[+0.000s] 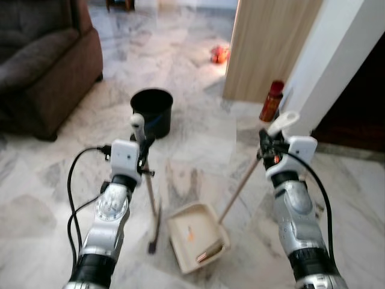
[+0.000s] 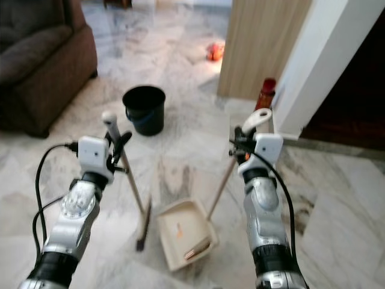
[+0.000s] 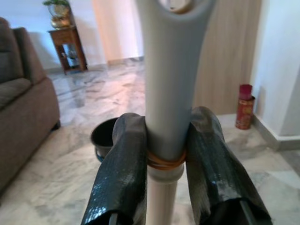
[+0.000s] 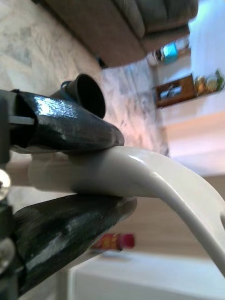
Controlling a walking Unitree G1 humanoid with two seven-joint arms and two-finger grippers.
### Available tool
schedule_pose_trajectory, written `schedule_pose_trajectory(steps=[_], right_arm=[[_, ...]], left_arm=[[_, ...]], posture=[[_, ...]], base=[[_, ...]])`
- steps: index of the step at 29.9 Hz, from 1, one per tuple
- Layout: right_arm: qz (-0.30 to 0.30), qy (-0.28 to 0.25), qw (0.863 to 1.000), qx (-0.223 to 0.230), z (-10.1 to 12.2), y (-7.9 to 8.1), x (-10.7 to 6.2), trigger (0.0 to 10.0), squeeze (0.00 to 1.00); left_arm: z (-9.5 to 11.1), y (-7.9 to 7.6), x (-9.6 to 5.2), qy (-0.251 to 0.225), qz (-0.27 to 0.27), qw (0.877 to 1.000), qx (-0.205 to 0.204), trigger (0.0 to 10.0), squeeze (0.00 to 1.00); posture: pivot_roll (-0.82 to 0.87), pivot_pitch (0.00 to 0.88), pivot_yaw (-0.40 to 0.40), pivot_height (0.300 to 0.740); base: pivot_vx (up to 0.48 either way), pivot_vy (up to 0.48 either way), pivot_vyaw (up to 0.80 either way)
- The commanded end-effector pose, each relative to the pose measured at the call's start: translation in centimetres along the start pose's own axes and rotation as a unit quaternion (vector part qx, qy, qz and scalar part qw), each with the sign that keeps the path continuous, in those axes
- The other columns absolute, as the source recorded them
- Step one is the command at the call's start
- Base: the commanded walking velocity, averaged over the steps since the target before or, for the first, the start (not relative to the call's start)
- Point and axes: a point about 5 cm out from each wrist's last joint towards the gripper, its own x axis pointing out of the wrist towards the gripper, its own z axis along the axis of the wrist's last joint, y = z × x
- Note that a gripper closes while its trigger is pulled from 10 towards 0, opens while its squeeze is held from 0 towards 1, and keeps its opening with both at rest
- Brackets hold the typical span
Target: Sweep floor
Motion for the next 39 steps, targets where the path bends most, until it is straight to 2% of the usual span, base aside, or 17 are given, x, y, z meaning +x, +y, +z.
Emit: schedule_pose_trajectory(steps=[1, 14, 39], right_arm=[[0.009, -0.040, 0.999, 0.002, 1.76, 0.50, 0.64, 10.0, 0.00], [0.014, -0.040, 0.999, 0.001, 1.77, 0.55, 0.70, 10.0, 0.00], [0.009, -0.036, 0.999, 0.015, 1.54, 0.59, 0.75, 10.0, 0.00]], left_arm=[[0.80, 0.47, 0.18, -0.019, 0.004, 1.000, 0.007, 10.0, 0.00], [0.80, 0.40, 0.20, -0.019, 0.005, 1.000, 0.006, 10.0, 0.00], [0.85, 0.31, 0.23, -0.021, 0.001, 1.000, 0.006, 10.0, 0.00]], posture=[[0.03, 0.095, -0.017, 0.740], [0.03, 0.087, -0.019, 0.740], [0.03, 0.080, -0.018, 0.740]], base=[[0.289, 0.000, 0.58], [0.288, 0.000, 0.56], [0.291, 0.000, 0.00]])
